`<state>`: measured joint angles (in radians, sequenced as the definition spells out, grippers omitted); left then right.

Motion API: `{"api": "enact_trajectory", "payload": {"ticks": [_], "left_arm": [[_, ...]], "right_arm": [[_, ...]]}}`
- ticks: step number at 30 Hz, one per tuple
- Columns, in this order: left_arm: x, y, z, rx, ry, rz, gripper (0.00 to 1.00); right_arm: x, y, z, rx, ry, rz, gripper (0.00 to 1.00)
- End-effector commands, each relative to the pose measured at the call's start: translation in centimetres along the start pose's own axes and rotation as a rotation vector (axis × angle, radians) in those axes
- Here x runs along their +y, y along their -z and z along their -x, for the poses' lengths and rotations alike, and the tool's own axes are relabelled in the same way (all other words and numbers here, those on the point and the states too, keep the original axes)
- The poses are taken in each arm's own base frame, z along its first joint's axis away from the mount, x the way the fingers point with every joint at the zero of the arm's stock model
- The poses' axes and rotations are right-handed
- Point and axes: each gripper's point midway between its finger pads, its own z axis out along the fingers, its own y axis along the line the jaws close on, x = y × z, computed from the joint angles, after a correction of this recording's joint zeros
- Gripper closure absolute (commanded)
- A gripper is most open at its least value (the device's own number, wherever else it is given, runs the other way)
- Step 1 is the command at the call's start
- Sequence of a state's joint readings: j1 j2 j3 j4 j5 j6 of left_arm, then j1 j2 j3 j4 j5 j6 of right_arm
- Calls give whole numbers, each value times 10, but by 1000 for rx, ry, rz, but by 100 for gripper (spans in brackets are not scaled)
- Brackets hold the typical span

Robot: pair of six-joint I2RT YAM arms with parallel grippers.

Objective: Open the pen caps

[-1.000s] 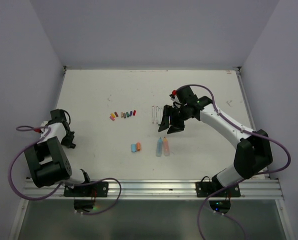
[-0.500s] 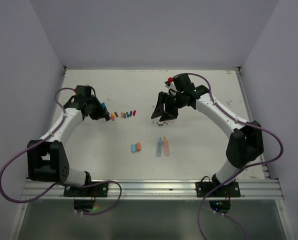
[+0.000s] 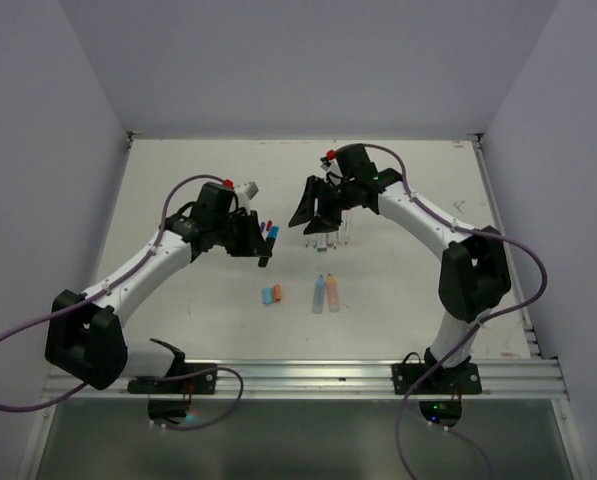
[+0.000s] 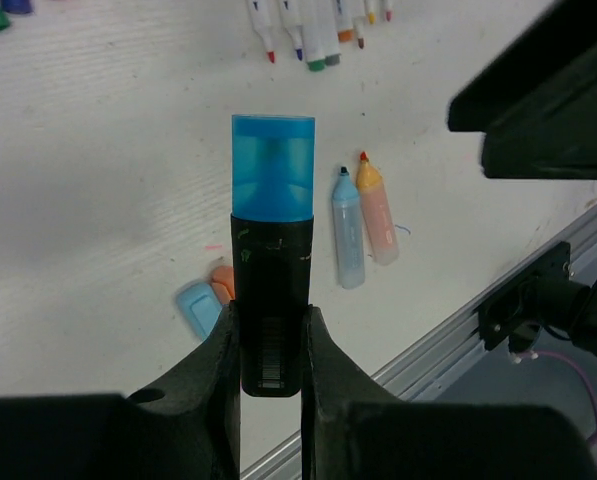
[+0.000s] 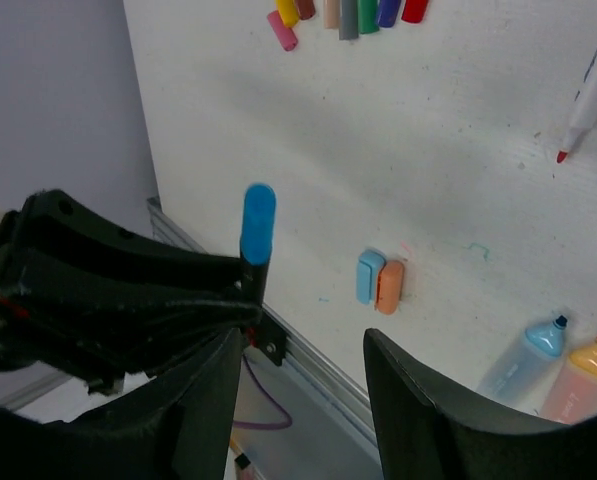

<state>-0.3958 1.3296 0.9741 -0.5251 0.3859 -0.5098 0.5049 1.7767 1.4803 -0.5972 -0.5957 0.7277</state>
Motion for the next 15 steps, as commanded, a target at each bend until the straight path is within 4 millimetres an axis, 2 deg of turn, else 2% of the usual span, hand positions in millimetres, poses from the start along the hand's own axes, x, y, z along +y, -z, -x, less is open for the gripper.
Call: {"api": "enact_trajectory", "payload": {"ticks": [1, 4, 10, 15], "left_arm": [[-27, 1, 1, 15, -101, -40, 100], [-36, -3, -3, 39, -115, -45, 100], [-53, -6, -2, 29, -141, -57, 100], [-57, -6, -1, 26, -162, -48, 100]], "right_arm": [[19, -15, 7, -11, -8, 58, 45], [26, -22, 8, 5, 4, 54, 45], [15, -29, -1, 31, -12, 16, 46], [15, -31, -3, 35, -19, 18, 53]]}}
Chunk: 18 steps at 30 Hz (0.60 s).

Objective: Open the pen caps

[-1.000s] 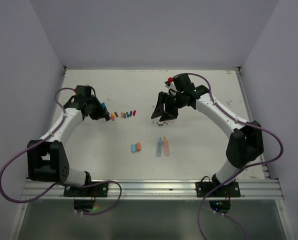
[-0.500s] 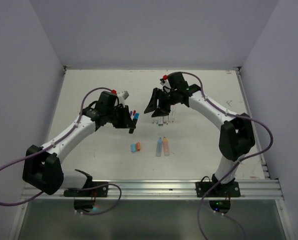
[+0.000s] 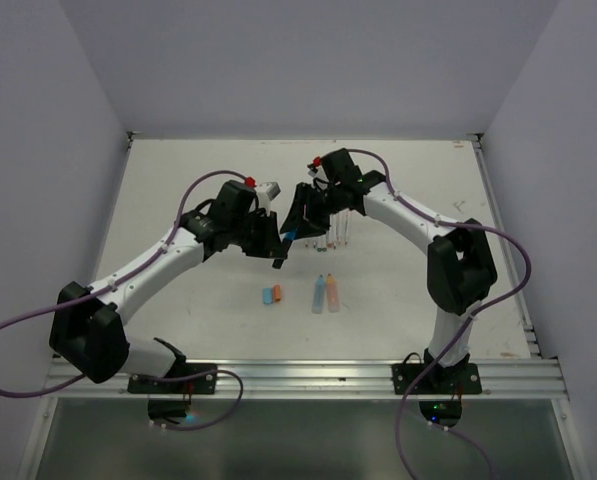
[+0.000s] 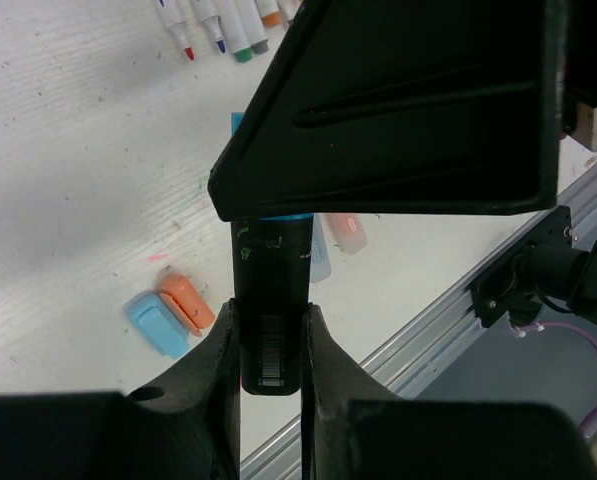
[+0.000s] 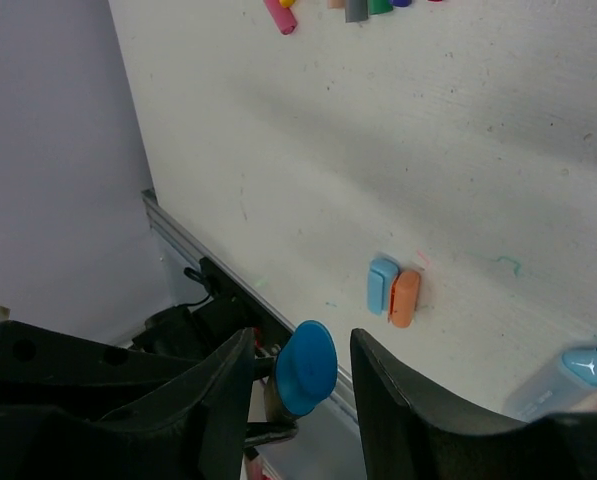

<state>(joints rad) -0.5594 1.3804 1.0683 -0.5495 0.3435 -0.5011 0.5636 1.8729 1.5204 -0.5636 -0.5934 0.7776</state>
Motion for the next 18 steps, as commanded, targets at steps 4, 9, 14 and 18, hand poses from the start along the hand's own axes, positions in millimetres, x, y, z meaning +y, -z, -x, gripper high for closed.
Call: {"api": "enact_trajectory", "payload": {"ticks": [4, 9, 14, 18], "left_arm": [[-9, 5, 12, -24, -35, -4, 100], [-8, 4, 8, -20, -35, 0, 99], [-3, 2, 2, -13, -34, 12, 55], [-5, -2, -3, 1, -34, -17, 47]], "right_arm": [[8, 1, 2, -12, -5, 22, 68], [10, 5, 1, -26, 1, 30, 100], [14, 7, -5, -11, -11, 64, 100], [25, 12, -7, -10, 1, 113, 100]]}}
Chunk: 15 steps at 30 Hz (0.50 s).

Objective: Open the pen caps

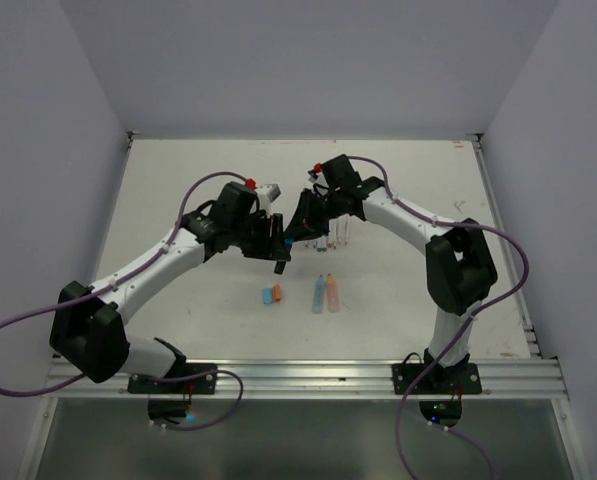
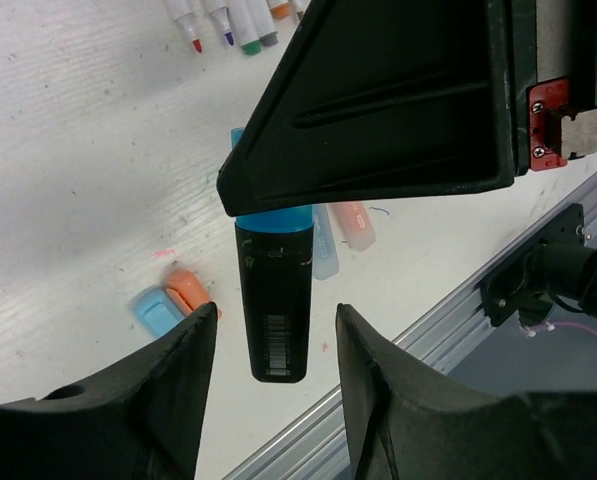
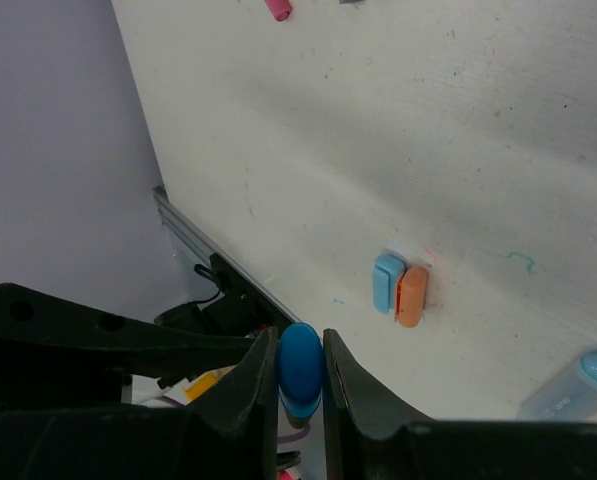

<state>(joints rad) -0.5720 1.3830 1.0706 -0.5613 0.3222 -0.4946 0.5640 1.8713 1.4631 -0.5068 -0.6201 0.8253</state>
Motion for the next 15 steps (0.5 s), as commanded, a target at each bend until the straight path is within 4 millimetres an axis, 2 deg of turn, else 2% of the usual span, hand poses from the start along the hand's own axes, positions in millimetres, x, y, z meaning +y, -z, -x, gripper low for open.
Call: {"api": "enact_trajectory", "payload": {"ticks": [1, 2, 3, 4, 5, 6, 8, 10, 15], "left_arm": [[-5, -3, -6, 7, -18, -48, 47], [-10, -5, -5, -2, -24, -85, 50], [-21, -5, -10, 23, -32, -156, 57], [-23, -8, -17, 45, -33, -189, 60], [-30, -8, -16, 37, -46, -230, 61], [-39, -4, -19, 48, -55, -293, 64], [-48, -2, -19, 35, -68, -360, 64], [-60, 5, -19, 30, -81, -439, 66], [-68, 11, -20, 40, -87, -505, 75]], "right_arm": [[32, 19, -4, -23, 43, 106, 100], [35, 20, -2, -30, 55, 121, 100], [36, 20, -4, -24, 57, 131, 100], [36, 20, -6, -18, 45, 142, 100], [45, 22, -6, -20, 69, 194, 100], [42, 20, -10, -9, 61, 208, 100], [58, 24, -11, -6, 77, 296, 100], [62, 25, -12, 0, 88, 338, 100], [72, 30, -22, 42, 126, 416, 100]]}}
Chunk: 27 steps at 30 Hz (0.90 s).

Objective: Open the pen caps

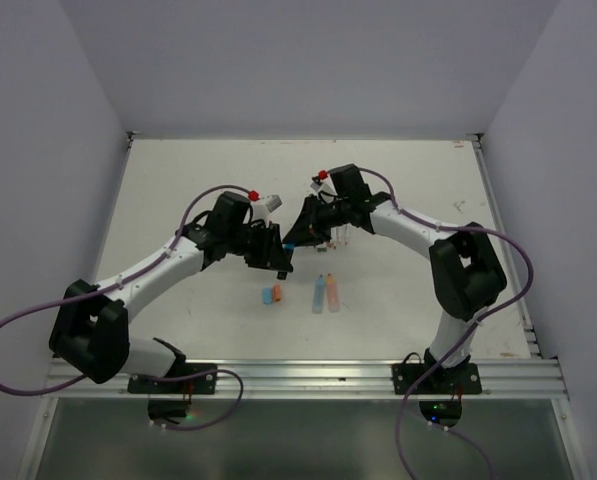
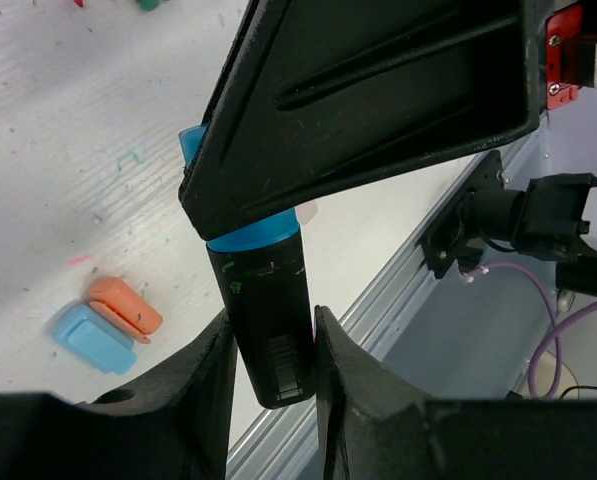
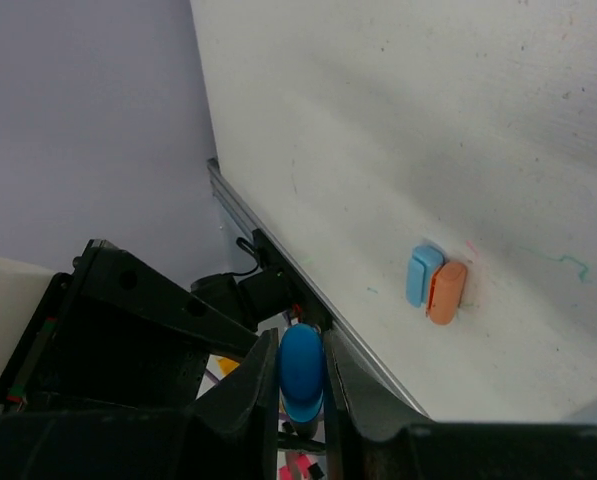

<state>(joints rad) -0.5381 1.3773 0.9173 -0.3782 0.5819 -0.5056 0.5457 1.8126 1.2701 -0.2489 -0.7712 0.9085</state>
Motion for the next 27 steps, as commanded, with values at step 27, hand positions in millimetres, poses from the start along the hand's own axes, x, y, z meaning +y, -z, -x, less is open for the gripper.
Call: {"api": "enact_trajectory", "payload": {"ticks": [27], "left_arm": [[-94, 78, 21, -109, -98, -606, 100]], "right_arm": [[110, 63, 11, -213, 257, 525, 100]]}}
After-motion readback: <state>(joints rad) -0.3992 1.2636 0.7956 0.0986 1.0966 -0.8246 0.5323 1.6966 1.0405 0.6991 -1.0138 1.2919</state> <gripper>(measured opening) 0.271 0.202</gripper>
